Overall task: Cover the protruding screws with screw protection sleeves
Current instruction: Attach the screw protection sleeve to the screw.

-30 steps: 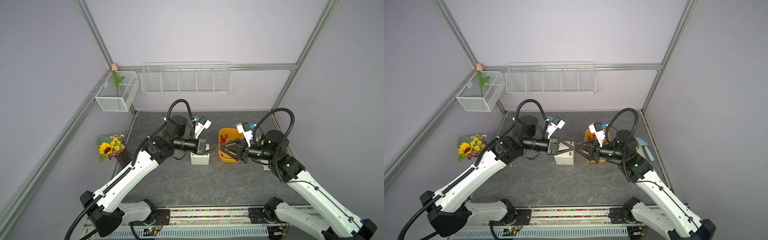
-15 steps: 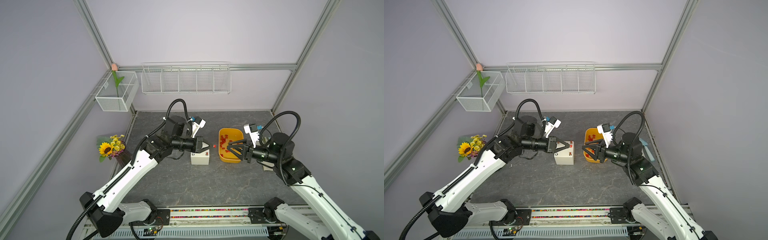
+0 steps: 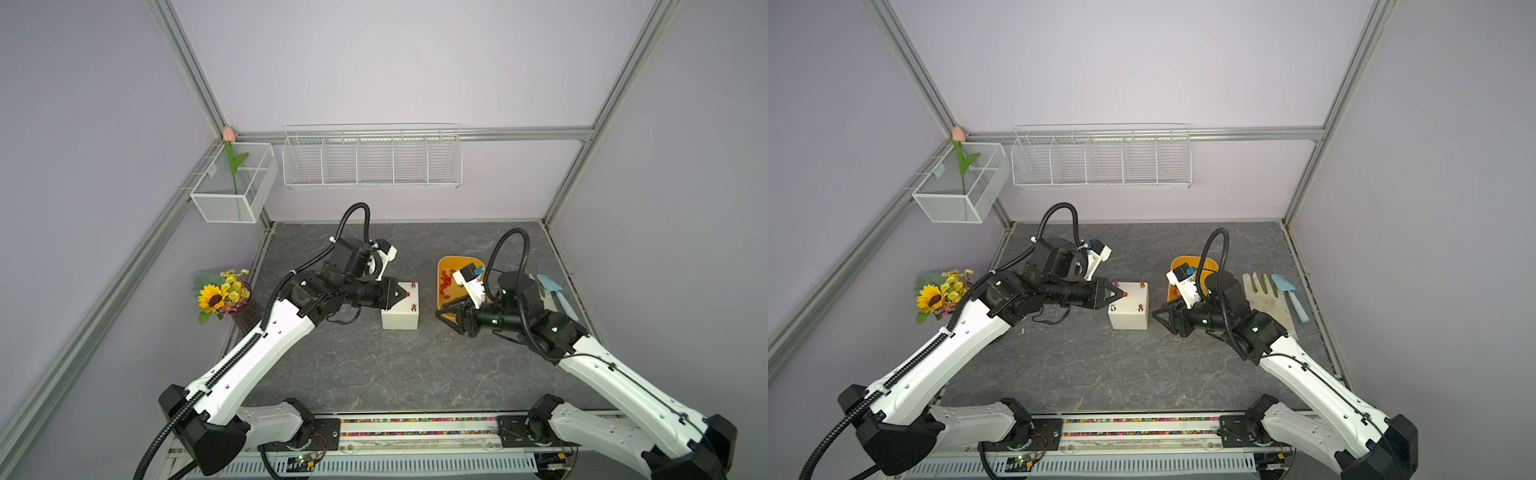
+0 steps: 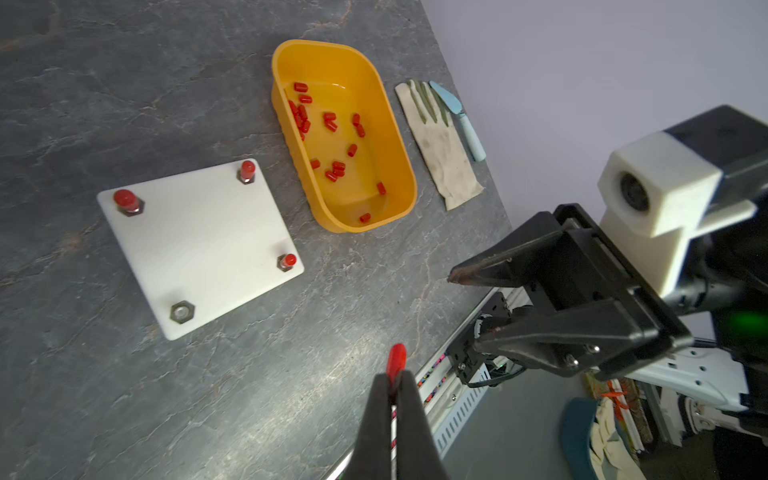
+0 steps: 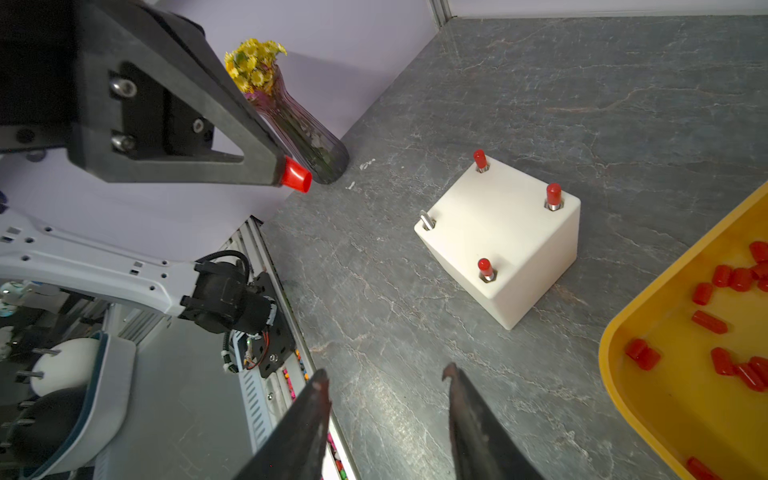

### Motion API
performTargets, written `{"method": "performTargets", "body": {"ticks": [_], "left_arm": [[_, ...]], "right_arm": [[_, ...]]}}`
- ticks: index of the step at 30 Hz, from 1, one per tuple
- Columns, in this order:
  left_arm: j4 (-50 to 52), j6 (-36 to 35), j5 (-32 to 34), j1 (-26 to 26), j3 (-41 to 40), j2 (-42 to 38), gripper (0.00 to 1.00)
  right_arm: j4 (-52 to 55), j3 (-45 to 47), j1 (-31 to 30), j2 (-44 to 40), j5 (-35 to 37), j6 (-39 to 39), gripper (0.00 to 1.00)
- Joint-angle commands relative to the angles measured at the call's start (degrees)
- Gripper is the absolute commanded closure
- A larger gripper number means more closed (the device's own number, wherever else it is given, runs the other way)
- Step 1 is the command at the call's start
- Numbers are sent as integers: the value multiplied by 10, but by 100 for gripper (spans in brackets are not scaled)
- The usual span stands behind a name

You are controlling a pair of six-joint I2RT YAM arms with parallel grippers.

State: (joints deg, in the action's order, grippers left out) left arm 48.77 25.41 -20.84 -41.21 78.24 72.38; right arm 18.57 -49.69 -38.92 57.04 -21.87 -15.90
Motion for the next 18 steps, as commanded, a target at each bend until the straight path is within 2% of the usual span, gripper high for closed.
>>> {"method": "performTargets", "body": {"ticks": [1, 8, 18], "left_arm": [[54, -21, 55, 3, 19, 20, 99], [90, -21, 106, 3, 23, 62, 99], [158, -28, 168, 4, 63, 129, 99]], "right_arm": [[3, 7, -24, 11, 54, 33, 52], [-15, 7, -76, 39, 93, 35, 52], [-7, -2, -118, 64, 139, 54, 52]]}}
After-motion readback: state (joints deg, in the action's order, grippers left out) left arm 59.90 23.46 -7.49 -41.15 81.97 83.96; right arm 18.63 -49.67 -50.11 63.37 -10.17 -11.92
